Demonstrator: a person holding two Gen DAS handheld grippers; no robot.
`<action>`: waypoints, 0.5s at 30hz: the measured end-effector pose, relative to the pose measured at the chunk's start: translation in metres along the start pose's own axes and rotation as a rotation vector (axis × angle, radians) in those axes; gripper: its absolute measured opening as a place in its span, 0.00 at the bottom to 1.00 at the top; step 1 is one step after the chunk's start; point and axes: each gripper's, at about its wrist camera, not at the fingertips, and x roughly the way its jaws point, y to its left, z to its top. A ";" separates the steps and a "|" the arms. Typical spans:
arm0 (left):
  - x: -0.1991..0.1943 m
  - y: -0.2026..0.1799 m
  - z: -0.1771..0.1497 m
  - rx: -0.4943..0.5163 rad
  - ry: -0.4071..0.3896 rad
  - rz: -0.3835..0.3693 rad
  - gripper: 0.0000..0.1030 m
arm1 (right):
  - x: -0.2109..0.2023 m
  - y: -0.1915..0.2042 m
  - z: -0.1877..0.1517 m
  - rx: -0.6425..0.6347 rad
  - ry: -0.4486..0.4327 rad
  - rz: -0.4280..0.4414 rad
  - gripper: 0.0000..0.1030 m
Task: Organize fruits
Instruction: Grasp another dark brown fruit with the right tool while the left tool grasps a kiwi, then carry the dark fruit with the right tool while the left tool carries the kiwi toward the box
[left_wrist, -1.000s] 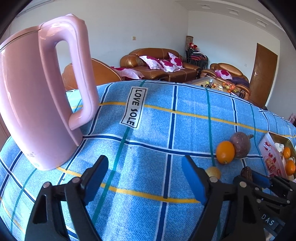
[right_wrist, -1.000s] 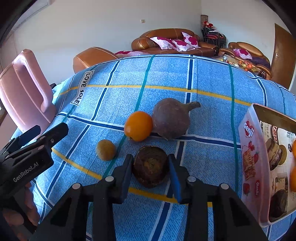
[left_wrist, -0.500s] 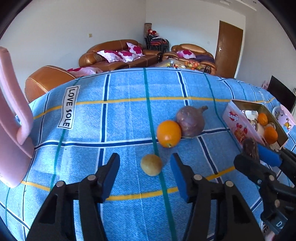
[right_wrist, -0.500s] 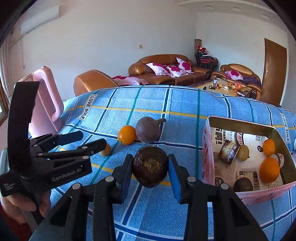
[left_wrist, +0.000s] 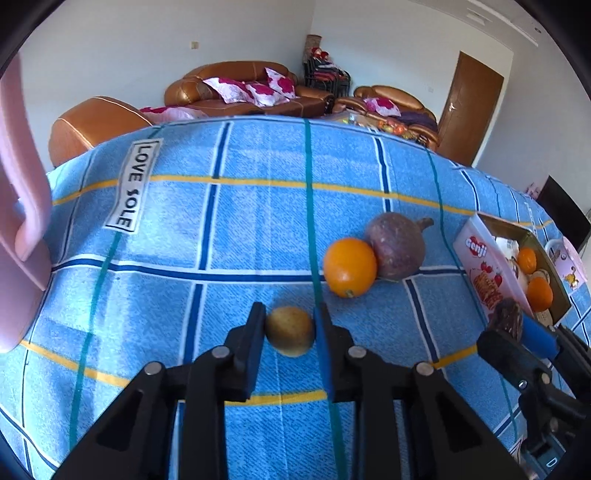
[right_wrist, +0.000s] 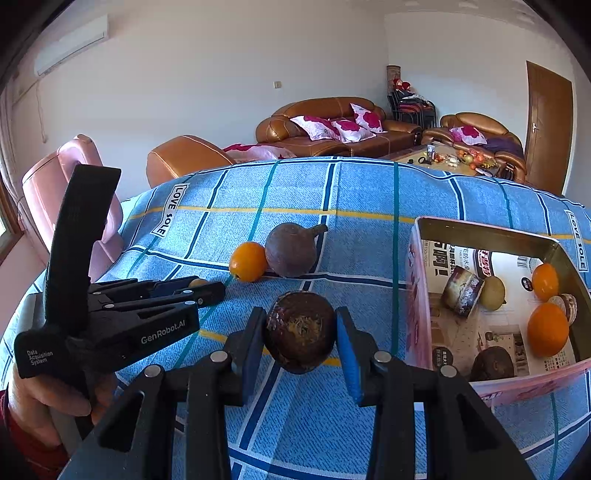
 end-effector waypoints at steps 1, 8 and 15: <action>-0.007 0.003 -0.001 -0.016 -0.037 0.015 0.27 | -0.002 0.000 0.000 0.002 -0.012 0.002 0.39; -0.043 -0.006 -0.009 -0.008 -0.244 0.180 0.27 | -0.012 0.001 0.001 -0.012 -0.083 -0.034 0.39; -0.056 -0.019 -0.015 0.021 -0.305 0.247 0.27 | -0.014 0.006 0.000 -0.044 -0.098 -0.081 0.39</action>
